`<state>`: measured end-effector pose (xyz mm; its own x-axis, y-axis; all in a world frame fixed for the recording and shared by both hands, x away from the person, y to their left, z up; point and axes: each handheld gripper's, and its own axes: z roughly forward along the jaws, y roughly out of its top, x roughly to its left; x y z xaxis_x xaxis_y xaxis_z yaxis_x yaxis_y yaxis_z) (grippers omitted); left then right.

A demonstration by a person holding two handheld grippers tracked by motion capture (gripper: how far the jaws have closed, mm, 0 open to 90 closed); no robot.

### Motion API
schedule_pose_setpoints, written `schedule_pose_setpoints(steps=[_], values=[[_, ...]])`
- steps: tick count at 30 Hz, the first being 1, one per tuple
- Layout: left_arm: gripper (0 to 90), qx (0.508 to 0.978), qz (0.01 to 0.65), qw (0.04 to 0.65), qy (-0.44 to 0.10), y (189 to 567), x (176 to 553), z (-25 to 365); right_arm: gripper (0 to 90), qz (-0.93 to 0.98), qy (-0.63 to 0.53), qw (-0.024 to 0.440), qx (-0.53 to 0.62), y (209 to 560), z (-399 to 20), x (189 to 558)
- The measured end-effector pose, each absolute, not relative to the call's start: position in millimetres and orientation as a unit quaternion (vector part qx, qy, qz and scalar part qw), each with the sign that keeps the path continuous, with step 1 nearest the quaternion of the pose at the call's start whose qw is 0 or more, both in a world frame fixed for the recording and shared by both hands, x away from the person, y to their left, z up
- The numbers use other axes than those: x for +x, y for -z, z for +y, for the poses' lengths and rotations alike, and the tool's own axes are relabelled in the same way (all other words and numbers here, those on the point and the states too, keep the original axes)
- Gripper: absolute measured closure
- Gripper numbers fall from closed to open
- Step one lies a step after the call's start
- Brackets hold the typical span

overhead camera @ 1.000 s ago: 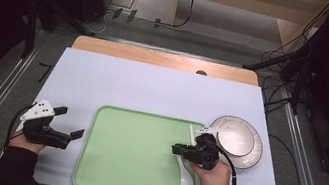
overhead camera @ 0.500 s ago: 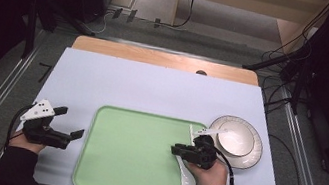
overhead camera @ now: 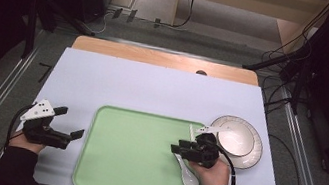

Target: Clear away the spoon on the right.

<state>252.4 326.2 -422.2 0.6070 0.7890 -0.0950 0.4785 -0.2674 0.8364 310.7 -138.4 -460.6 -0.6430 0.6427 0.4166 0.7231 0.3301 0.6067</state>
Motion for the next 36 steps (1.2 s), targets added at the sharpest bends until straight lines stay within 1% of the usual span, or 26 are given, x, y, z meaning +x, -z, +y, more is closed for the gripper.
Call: schedule_pose_setpoints(steps=[3, 12, 17, 26, 36], values=[[0.0, 0.777, 0.407, 0.448, -0.173, 422.3, 252.4, 326.1, 49.1, -0.812, 0.407, 0.05, -0.416, 452.2, -142.8, 310.4], [0.0, 0.776, 0.409, 0.447, -0.174, 422.1, 252.2, 326.5, 40.0, -0.804, 0.422, 0.026, -0.418, 431.6, -163.5, 310.1], [0.0, 0.775, 0.409, 0.449, -0.174, 422.2, 252.3, 326.5, 37.4, -0.797, 0.43, 0.017, -0.424, 423.8, -175.8, 308.8], [0.0, 0.775, 0.41, 0.448, -0.173, 422.2, 252.3, 326.3, 36.0, -0.782, 0.435, -0.003, -0.445, 413.0, -202.5, 308.2], [0.0, 0.776, 0.41, 0.447, -0.174, 422.2, 252.3, 326.7, 33.4, -0.77, 0.443, -0.01, -0.458, 407.3, -227.9, 311.3]])
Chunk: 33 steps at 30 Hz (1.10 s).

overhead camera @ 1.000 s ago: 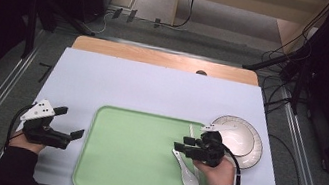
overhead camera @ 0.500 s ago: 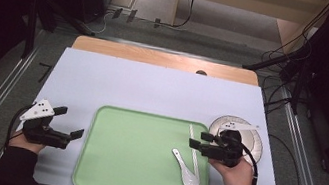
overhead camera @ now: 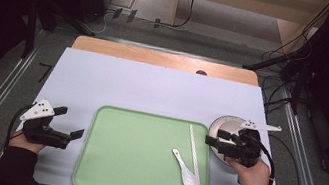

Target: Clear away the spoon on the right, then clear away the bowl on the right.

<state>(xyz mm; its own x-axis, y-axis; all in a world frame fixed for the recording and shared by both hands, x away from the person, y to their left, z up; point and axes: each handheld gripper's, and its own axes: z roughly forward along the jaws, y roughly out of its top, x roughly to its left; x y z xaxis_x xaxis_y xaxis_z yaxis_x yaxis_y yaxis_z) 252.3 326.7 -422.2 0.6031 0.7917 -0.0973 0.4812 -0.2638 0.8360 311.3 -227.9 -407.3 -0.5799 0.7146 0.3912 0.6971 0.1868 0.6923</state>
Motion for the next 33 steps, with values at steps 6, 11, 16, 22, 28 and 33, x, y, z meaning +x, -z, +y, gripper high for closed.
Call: schedule_pose_setpoints(steps=[6, 11, 16, 22, 28, 33], values=[[0.0, 0.776, 0.409, 0.448, -0.175, 422.2, 252.2, 327.3, 29.4, 0.758, -0.45, 0.02, 0.471, 405.0, -247.0, 312.5], [0.0, 0.776, 0.409, 0.448, -0.175, 422.1, 252.2, 327.1, 28.5, 0.745, -0.456, 0.027, 0.486, 404.3, -265.4, 312.9], [0.0, 0.776, 0.409, 0.448, -0.175, 422.0, 252.1, 327.3, 28.3, 0.734, -0.456, 0.043, 0.501, 405.4, -282.0, 313.5], [0.0, 0.776, 0.409, 0.448, -0.174, 422.2, 252.1, 327.0, 27.5, 0.728, -0.46, 0.053, 0.505, 406.0, -297.7, 314.9], [0.0, 0.776, 0.408, 0.447, -0.174, 422.1, 251.9, 326.6, 26.5, 0.72, -0.46, 0.049, 0.517, 410.2, -307.1, 318.2], [0.0, 0.776, 0.409, 0.448, -0.174, 422.2, 252.0, 326.6, 26.5, 0.724, -0.455, 0.059, 0.516, 412.0, -311.6, 320.2]])
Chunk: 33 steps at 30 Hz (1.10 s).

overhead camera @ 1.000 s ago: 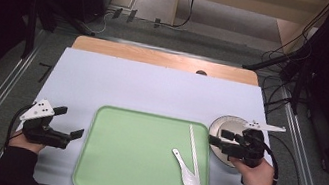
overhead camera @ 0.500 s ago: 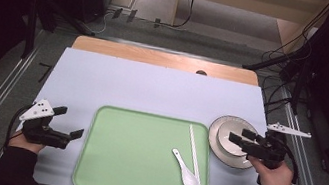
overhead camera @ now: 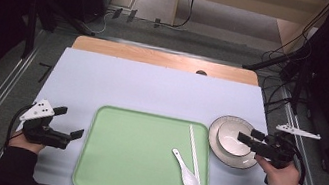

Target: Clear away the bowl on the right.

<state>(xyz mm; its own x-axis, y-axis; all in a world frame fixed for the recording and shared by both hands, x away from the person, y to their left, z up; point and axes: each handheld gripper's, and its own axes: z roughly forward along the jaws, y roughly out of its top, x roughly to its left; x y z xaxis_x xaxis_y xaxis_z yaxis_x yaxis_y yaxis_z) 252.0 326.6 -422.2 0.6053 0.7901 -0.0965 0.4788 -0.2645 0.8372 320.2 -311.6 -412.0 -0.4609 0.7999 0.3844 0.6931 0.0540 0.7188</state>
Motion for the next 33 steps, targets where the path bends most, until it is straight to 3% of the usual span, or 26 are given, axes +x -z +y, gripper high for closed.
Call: schedule_pose_setpoints(steps=[15, 21, 33], values=[[0.0, 0.776, 0.409, 0.447, -0.176, 422.0, 251.9, 327.1, 29.3, 0.71, -0.439, 0.078, 0.544, 427.0, -326.3, 330.9], [0.0, 0.776, 0.41, 0.446, -0.176, 422.0, 251.8, 326.5, 32.8, 0.703, -0.434, 0.06, 0.56, 441.3, -328.6, 339.7], [0.0, 0.776, 0.408, 0.448, -0.175, 422.3, 252.2, 325.8, 49.6, 0.713, -0.413, 0.056, 0.563, 457.8, -323.9, 350.2]])
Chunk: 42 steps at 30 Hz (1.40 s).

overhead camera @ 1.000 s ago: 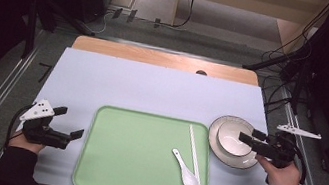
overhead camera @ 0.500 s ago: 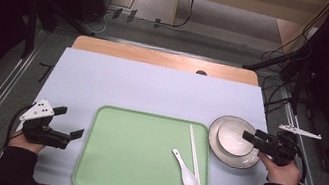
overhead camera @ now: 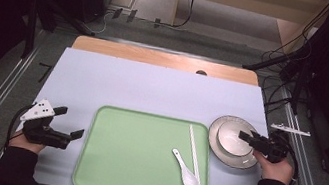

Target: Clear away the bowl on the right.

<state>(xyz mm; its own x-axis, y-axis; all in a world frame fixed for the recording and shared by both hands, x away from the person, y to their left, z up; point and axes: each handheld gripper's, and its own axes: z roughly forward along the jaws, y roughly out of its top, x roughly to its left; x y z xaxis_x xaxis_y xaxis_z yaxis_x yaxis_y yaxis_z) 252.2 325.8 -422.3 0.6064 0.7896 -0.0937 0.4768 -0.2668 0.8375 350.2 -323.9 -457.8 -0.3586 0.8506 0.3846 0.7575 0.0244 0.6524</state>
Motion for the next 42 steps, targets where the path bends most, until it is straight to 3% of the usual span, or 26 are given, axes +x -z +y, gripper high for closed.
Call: schedule_pose_setpoints(steps=[12, 18, 42], values=[[0.0, 0.778, 0.407, 0.446, -0.174, 422.5, 252.2, 325.4, 72.1, 0.708, -0.415, 0.038, 0.569, 463.5, -323.5, 354.0], [0.0, 0.778, 0.407, 0.445, -0.175, 422.5, 252.2, 325.2, 77.5, 0.701, -0.415, 0.03, 0.579, 462.6, -323.7, 354.1], [0.0, 0.776, 0.41, 0.447, -0.174, 422.0, 252.0, 326.3, 79.5, 0.671, -0.415, -0.011, 0.615, 454.6, -327.5, 355.1]])
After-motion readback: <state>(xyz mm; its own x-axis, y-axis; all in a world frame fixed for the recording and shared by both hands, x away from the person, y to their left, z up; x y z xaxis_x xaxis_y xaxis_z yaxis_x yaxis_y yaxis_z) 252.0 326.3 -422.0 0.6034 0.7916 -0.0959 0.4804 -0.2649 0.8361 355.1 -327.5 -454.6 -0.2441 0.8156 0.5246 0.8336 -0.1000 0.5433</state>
